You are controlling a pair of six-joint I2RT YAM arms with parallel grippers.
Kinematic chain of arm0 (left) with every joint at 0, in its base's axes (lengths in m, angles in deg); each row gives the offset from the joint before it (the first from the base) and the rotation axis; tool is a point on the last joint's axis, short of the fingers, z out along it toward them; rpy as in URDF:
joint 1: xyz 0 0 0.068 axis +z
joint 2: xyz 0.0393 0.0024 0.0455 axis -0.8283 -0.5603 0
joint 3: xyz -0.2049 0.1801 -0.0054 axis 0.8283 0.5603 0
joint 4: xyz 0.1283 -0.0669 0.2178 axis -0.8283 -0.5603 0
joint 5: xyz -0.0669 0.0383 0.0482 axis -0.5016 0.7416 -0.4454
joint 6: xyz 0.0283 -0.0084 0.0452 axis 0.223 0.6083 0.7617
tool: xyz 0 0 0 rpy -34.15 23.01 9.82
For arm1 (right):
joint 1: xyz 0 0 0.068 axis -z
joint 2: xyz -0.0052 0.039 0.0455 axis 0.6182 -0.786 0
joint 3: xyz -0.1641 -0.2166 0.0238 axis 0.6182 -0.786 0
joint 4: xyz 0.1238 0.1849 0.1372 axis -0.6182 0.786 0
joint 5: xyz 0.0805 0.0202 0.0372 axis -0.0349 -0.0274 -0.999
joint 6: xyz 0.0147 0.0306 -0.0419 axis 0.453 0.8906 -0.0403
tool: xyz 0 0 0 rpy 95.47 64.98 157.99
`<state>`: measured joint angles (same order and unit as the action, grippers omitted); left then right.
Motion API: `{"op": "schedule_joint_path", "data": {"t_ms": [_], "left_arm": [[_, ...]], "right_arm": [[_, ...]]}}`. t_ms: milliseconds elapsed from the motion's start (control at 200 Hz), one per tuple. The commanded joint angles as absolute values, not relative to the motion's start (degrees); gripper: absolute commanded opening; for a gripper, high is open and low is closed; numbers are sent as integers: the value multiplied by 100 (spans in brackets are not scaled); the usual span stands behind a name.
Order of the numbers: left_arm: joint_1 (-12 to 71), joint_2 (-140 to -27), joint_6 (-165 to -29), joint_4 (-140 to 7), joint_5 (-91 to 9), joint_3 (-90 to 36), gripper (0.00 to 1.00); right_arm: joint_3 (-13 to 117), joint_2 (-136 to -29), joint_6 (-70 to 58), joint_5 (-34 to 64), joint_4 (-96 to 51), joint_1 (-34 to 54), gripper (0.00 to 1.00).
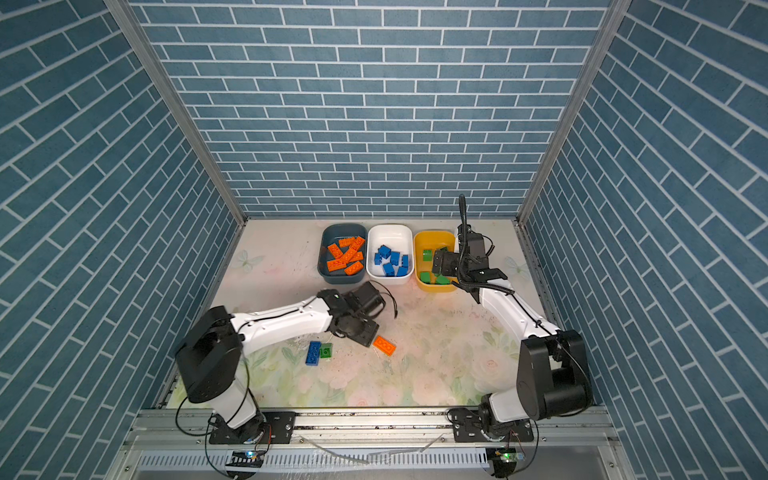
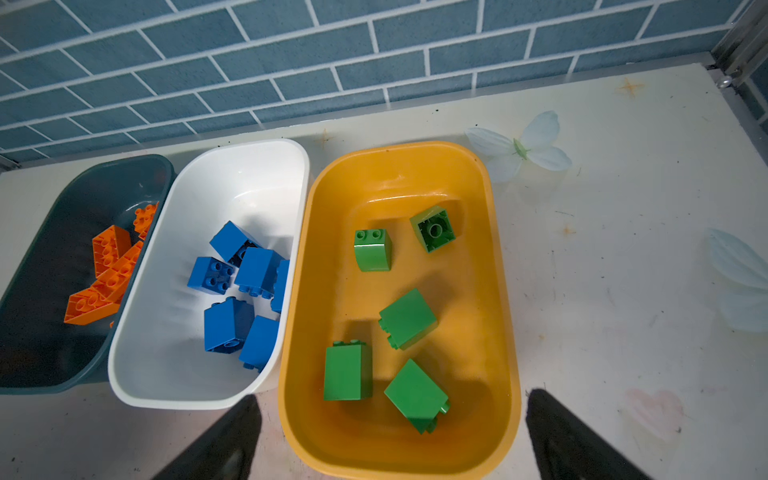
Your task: Sort the legos into containers by color
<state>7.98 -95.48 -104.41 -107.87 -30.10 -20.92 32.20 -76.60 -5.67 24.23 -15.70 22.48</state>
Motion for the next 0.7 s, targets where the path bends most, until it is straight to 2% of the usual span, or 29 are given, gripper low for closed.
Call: {"op": "schedule_joint_path", "data": {"t_ms": [0,225,445,530,585,690], "left_arm": [[1609,-9306,-10147,-10522,-2755,-2409,64],[2828,-10325,-10172,-10330,-2404,-3700,64],[3279,-11767,-10070,-10778,-2569,-5410,65],[3319,-12307,-10133,-11327,-2496,-6249,74],[3308,-12530,-10128,-11655,-2694,-6680,84],[3158,-12329,-10069,-11606,-2936,-6602,96]], "right_arm": [[2944,-7398,-64,2475,-1805,2227,99],[2897,-7201,28,2098,-1805,2227,99],[2861,-7045,-73,2061,-1535,2219,99],[2795,-6949,-73,2099,-1520,2219,99],[2767,-6889,-80,2135,-1494,2219,99],[2678,-6796,-115,2213,-1454,2219,99]]}}
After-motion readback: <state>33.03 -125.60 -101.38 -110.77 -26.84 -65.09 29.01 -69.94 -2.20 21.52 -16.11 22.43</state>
